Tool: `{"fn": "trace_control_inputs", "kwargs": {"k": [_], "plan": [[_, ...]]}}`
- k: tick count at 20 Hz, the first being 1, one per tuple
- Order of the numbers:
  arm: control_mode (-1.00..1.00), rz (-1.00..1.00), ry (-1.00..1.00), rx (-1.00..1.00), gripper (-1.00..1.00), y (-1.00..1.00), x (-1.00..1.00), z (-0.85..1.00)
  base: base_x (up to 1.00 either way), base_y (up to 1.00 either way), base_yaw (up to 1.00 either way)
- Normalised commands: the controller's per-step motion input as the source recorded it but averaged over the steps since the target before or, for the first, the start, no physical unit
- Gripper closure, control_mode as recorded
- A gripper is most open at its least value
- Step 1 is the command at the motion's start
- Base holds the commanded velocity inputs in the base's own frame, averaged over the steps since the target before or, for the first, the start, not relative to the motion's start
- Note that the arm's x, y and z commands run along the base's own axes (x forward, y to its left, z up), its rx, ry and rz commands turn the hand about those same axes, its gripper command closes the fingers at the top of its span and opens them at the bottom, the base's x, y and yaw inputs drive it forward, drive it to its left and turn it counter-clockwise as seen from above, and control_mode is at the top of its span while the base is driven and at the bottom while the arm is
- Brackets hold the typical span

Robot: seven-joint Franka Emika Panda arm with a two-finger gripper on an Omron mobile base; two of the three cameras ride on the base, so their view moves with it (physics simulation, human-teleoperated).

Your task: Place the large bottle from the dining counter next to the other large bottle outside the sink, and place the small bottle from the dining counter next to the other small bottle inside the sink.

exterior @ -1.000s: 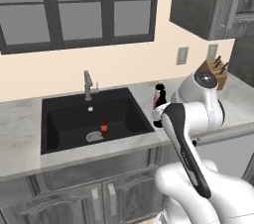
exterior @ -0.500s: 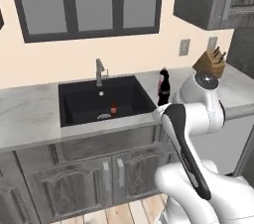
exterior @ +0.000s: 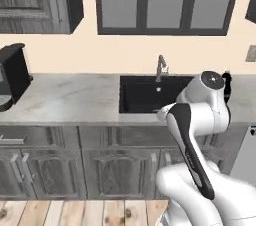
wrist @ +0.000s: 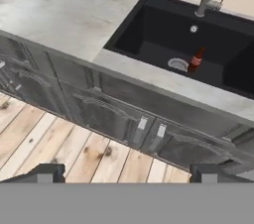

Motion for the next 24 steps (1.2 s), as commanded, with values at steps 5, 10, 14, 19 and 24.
{"fn": "trace_control_inputs", "kwargs": {"k": [5, 10, 14, 19, 24], "plan": [[1.00, 0.00, 0.00, 0.00, -1.00, 0.00, 0.00, 0.00, 0.06, 0.70, 0.57], [1.00, 0.00, 0.00, 0.00, -1.00, 0.00, 0.00, 0.00, 0.13, 0.78, 0.58], [1.00, 0.00, 0.00, 0.00, -1.00, 0.00, 0.00, 0.00, 0.25, 0.77, 0.58], [1.00, 0.00, 0.00, 0.00, -1.00, 0.00, 0.00, 0.00, 0.23, 0.73, 0.58], [1.00, 0.00, 0.00, 0.00, -1.00, 0.00, 0.00, 0.00, 0.14, 0.68, 0.64]]}}
